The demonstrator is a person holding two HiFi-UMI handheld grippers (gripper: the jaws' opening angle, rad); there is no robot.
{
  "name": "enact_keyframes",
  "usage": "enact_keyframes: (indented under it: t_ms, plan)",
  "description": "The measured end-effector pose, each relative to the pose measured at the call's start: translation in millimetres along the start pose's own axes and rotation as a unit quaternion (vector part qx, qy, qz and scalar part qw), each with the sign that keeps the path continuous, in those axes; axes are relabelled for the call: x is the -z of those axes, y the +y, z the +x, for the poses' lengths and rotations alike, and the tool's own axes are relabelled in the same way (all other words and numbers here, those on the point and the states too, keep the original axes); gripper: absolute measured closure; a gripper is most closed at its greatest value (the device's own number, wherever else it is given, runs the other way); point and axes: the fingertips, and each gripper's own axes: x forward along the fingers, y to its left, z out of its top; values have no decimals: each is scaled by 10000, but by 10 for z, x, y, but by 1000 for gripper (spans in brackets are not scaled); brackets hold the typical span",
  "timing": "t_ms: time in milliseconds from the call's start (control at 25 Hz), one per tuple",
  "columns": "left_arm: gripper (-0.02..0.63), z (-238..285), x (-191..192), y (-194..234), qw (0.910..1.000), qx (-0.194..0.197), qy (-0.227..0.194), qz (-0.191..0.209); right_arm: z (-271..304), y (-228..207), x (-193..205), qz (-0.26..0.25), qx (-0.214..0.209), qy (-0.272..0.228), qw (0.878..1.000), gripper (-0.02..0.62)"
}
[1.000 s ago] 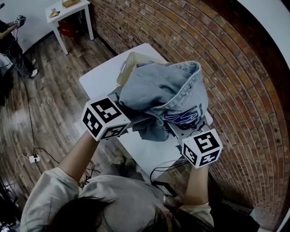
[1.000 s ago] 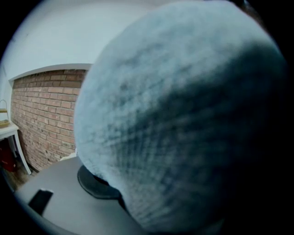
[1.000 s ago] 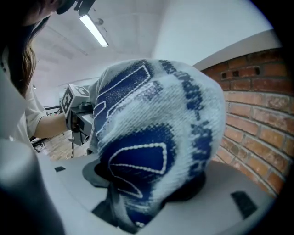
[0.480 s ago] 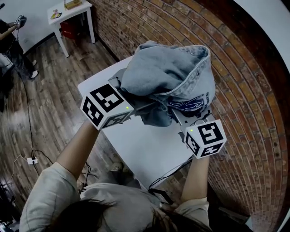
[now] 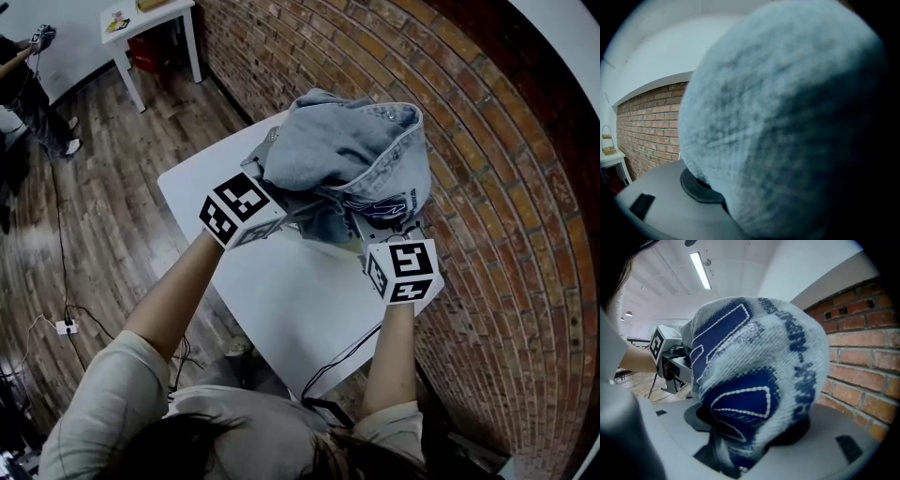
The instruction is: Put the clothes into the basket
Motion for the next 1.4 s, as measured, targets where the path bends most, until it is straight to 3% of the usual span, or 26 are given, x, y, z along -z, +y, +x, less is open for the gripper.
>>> enact_keyframes:
  t_ms: [240,520,640,920,1160,1400]
  plan:
    - [282,245,526,144,9982,-124,343,-476,309,-27,538,385,-110,514,9979,301]
    - [285,408,1093,235,9884,-311,897,-1184,553,-4,1058,779,-189,1154,9901,299]
    - [284,438,1305,251,9804,-348,1255,-1475,616,31,1251,949,-250,1515,9836,296]
    - [281,504,1761,239,9514,-461,2192,-2115,706,62,1623,1017,-310,2387,9653,282]
    - [225,404,1893,376,9384,-964,2521,-2159,717,0,1641,1157,75,2457,9624,204]
    - [191,316,1814,456,9431,-1278,2304,-2027,674,-136,1518,1174,404,2114,9695,150]
